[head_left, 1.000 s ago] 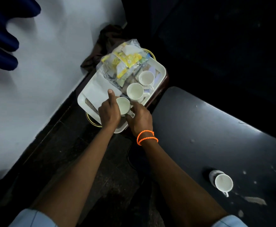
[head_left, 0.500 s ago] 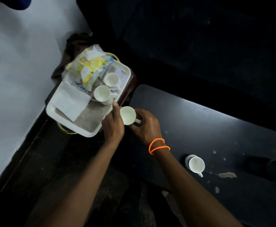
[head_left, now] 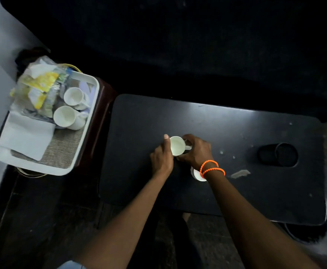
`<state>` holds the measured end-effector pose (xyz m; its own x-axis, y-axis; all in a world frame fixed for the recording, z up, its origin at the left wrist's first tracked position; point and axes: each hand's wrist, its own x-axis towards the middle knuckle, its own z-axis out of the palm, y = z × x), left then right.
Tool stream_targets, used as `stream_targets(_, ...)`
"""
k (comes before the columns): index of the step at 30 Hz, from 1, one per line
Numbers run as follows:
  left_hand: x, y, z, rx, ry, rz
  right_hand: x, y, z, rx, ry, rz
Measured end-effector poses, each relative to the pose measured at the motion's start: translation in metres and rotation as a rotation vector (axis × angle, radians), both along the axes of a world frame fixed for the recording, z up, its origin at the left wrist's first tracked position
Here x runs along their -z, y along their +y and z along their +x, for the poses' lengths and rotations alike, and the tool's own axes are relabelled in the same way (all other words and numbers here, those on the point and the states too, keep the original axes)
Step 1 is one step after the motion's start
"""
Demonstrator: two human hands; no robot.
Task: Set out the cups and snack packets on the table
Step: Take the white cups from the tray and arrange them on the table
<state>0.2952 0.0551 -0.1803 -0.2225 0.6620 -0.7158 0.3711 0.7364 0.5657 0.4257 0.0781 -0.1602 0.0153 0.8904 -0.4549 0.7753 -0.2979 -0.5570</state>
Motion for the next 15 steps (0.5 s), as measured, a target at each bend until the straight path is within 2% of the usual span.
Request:
stream_targets(6, 0.013, -0.017, 0.029, 0.007, -0.079, -0.014, 0.010, -0.013, 0.028, 0.026, -0.004, -0.044)
stream_targets(8, 0.010, -0.021, 0.036, -0.076, -0.119, 0.023, 0.014, -0.018, 0.031, 0.052, 0.007, -0.054)
stream_targets(12, 0.009, -0.030, 0.042, -0.160, -0.118, 0.040, 0.020, -0.022, 0.029, 0.071, 0.033, -0.065)
stream_targets(15, 0.009, -0.031, 0.040, -0.136, -0.080, 0.056, 0.023, -0.023, 0.028, 0.068, 0.027, -0.079)
